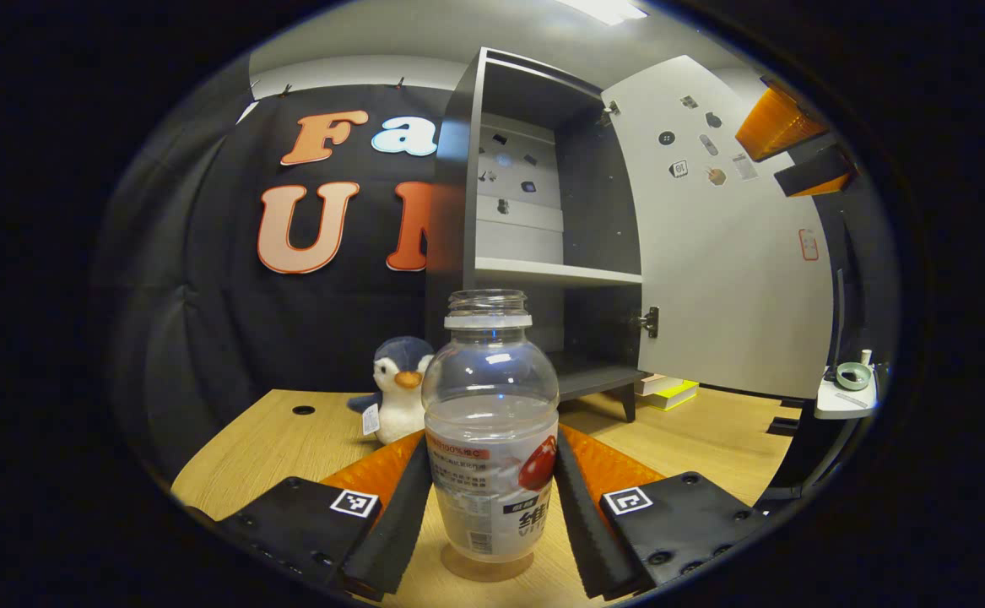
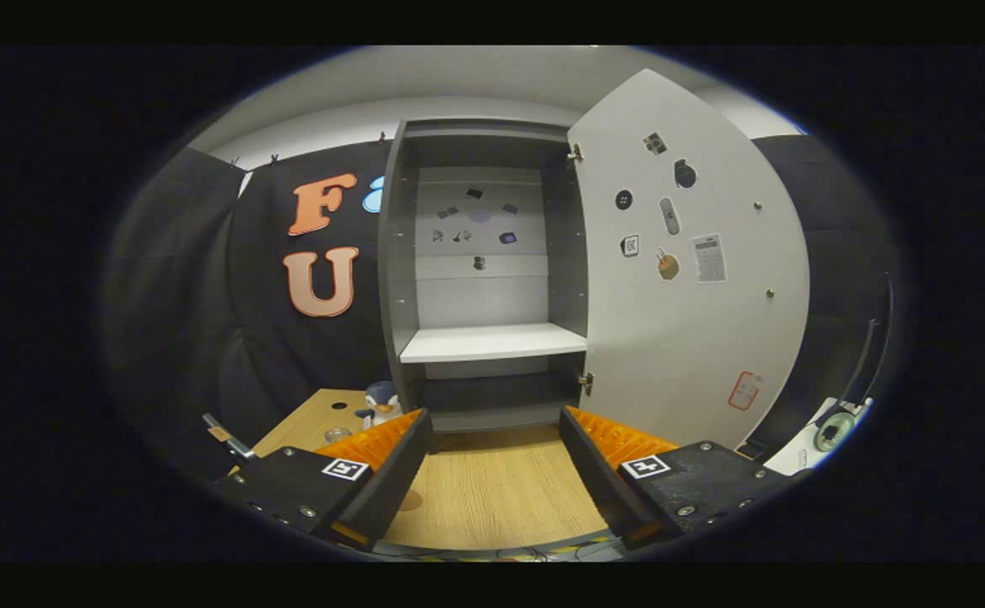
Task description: Open the cabinet door with the right hand, grasp the bottle in the cabinet with the left hand and place it on the coaster, then close the cabinet door with the right hand.
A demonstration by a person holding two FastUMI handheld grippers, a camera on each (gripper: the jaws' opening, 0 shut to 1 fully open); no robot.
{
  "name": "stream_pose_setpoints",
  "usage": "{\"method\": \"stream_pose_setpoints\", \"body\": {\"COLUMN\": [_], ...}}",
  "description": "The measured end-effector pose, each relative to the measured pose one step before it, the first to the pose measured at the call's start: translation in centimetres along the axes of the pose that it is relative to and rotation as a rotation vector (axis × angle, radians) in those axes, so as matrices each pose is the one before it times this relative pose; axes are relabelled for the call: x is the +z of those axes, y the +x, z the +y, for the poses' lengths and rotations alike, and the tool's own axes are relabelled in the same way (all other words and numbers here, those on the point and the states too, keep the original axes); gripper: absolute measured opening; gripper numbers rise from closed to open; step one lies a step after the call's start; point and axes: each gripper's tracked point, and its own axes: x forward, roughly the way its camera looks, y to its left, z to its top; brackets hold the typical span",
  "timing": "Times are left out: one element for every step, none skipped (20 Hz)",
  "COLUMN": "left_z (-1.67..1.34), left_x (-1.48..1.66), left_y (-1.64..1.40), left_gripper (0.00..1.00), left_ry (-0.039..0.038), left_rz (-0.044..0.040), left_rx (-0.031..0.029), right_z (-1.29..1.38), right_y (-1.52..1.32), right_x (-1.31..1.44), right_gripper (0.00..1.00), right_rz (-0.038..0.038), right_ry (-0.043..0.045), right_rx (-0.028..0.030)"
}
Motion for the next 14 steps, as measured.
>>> {"method": "stream_pose_setpoints", "body": {"left_z": [0.306, 0.219, 0.303, 0.219, 0.004, -0.117, -0.237, -0.294, -0.262, -0.066, -0.03, 0.097, 0.153, 0.026], "left_x": [-0.797, -0.58, -0.649, -0.476, -0.412, -0.451, -0.572, -0.404, -0.305, -0.212, -0.297, -0.36, -0.416, -0.144], "left_y": [0.034, 0.181, 0.272, 0.123, 0.149, 0.149, 0.352, 0.211, 0.236, 0.115, 0.314, 0.189, 0.04, -0.057], "left_gripper": [0.82, 0.82, 0.82, 0.82, 0.82, 0.82, 0.82, 0.82, 0.82, 0.82, 0.82, 0.82, 0.82, 0.82], "left_ry": [-0.00668, 0.00072, 0.00724, 0.00409, 0.00242, -0.0017, -0.00577, -0.00272, 0.00756, 0.01308, 0.01066, 0.00385, -0.00464, -0.00511], "left_rz": [0.00721, -0.00024, 0.00187, -0.00322, -0.00152, 0.00156, 0.00748, 0.00774, 0.00138, 0.00017, 0.00199, 0.00767, 0.00632, 0.00589], "left_rx": [0.01377, 0.0116, 0.01851, 0.01119, 0.00662, 0.002, -0.00332, -0.00402, -0.00127, 0.00062, 0.00058, 0.00112, -0.00032, 0.00441], "right_z": [0.074, -0.06, -0.048, -0.052, -0.04, 0.037, 0.055, -0.098, -0.14, -0.092, -0.153, -0.191, -0.252, -0.312], "right_y": [0.167, 0.308, 0.172, 0.261, 0.286, 0.222, 0.203, 0.31, 0.22, 0.186, 0.172, 0.105, 0.137, 0.109], "right_x": [-0.26, -0.471, -0.528, -0.369, -0.477, -0.325, -0.221, -0.195, -0.19, -0.184, -0.172, -0.084, -0.13, -0.139], "right_gripper": [0.93, 0.93, 0.93, 0.93, 0.93, 0.93, 0.93, 0.93, 0.93, 0.93, 0.93, 0.93, 0.93, 0.93], "right_rz": [0.00678, 0.01018, 0.01523, 0.01548, 0.01782, 0.01258, 0.00612, 0.00418, 0.00633, 0.00673, 0.00611, 0.0048, 0.00628, 0.00549], "right_ry": [-0.00372, -0.00859, -0.01176, -0.01159, -0.0069, -0.00054, 0.00347, 0.00371, 0.00325, 0.0035, 0.0046, 0.00573, 0.00482, 0.00295], "right_rx": [0.00549, 0.00266, 0.00399, 0.00166, 0.00299, 0.00655, 0.00378, 0.00039, -0.00087, -0.0021, -0.00142, -0.00125, -0.0022, -0.00452]}}
